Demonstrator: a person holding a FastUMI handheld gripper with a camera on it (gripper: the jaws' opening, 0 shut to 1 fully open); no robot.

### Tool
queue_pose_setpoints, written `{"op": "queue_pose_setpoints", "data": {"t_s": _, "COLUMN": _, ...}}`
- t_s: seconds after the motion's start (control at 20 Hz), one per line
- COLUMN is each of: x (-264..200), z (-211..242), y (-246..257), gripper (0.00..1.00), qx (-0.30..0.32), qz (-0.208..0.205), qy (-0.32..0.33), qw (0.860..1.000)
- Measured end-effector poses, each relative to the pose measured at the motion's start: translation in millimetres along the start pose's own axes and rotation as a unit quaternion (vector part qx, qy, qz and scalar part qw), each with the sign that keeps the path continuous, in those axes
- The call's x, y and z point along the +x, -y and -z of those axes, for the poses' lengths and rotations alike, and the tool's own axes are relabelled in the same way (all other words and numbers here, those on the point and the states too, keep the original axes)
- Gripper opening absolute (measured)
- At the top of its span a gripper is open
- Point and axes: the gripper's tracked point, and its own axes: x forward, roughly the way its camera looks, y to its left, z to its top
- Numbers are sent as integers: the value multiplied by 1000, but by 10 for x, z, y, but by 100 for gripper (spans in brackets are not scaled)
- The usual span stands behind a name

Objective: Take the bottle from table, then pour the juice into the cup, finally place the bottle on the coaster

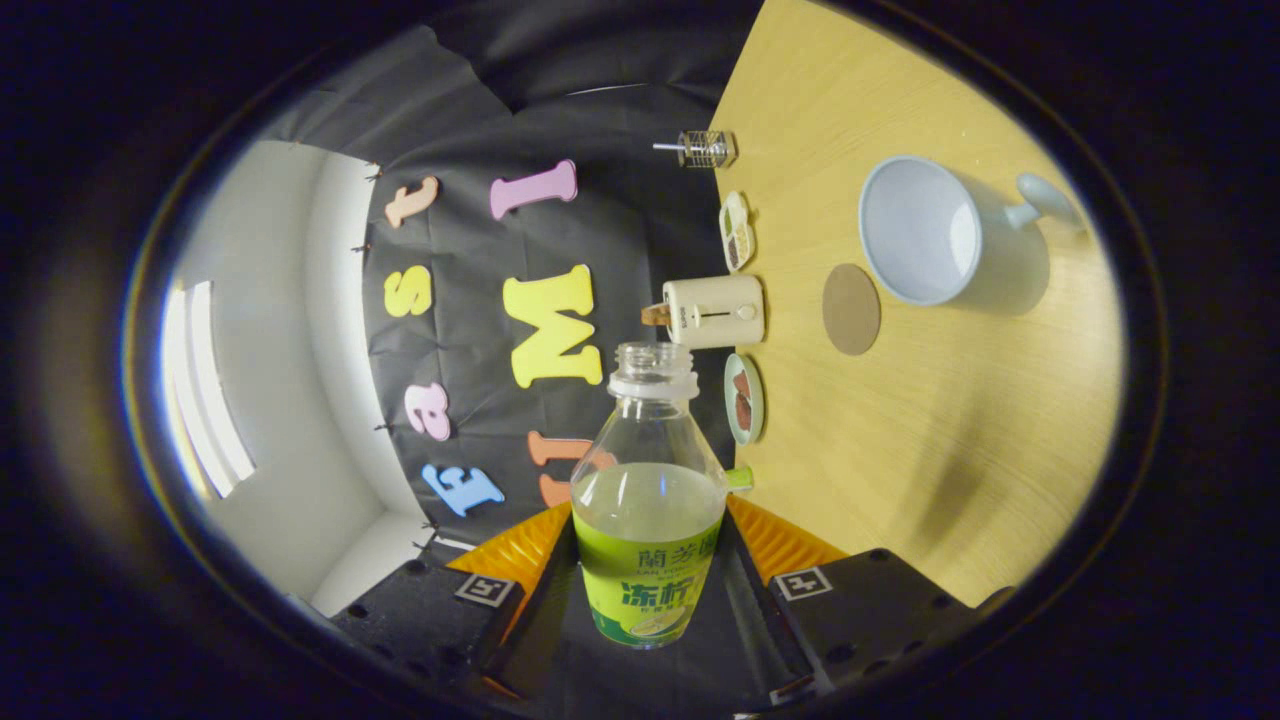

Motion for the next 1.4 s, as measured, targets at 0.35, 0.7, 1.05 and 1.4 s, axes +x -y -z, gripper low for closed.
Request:
{"op": "queue_pose_setpoints", "data": {"t_s": 0.35, "x": 52, "z": -222, "y": -1, "gripper": 79, "qx": 52, "qz": -8, "qy": 6, "qw": 999}}
{"op": "queue_pose_setpoints", "data": {"t_s": 0.7, "x": 22, "z": -330, "y": -64, "gripper": 79, "qx": 92, "qz": -28, "qy": 14, "qw": 995}}
{"op": "queue_pose_setpoints", "data": {"t_s": 1.05, "x": 6, "z": -393, "y": -88, "gripper": 79, "qx": 125, "qz": -52, "qy": 17, "qw": 991}}
{"op": "queue_pose_setpoints", "data": {"t_s": 1.4, "x": 30, "z": -450, "y": 1, "gripper": 79, "qx": 164, "qz": -54, "qy": 26, "qw": 985}}
